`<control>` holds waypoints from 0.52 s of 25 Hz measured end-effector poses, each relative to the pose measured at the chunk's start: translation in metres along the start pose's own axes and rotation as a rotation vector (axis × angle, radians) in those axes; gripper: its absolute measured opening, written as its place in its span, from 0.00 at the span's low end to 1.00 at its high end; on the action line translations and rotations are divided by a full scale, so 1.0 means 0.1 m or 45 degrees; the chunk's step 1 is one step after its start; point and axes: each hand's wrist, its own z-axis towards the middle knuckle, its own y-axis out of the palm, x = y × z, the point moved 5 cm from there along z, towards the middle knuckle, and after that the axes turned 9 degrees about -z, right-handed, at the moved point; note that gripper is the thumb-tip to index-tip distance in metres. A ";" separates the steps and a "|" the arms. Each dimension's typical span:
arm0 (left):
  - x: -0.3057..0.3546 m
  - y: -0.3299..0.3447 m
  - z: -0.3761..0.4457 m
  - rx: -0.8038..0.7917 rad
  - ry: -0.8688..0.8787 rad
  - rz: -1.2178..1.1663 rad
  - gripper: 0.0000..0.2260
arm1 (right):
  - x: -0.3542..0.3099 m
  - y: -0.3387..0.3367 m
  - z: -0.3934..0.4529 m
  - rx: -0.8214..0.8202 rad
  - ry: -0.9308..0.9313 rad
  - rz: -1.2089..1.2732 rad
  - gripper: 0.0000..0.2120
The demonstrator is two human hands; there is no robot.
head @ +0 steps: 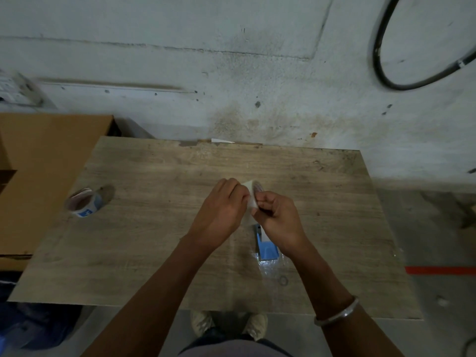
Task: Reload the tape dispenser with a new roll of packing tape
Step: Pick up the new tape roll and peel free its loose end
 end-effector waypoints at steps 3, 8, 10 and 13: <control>-0.05 0.04 -0.04 0.045 -0.123 -0.091 0.03 | -0.01 0.02 -0.02 0.022 -0.008 0.062 0.11; -0.05 0.06 -0.09 0.215 -0.381 -0.245 0.01 | -0.02 0.07 -0.05 0.087 0.048 0.180 0.13; -0.08 0.07 -0.12 0.277 -0.505 -0.301 0.01 | -0.02 0.08 -0.07 0.144 0.080 0.241 0.14; -0.18 0.07 -0.22 0.346 -0.701 -0.441 0.02 | -0.02 0.00 -0.06 0.254 0.115 0.289 0.15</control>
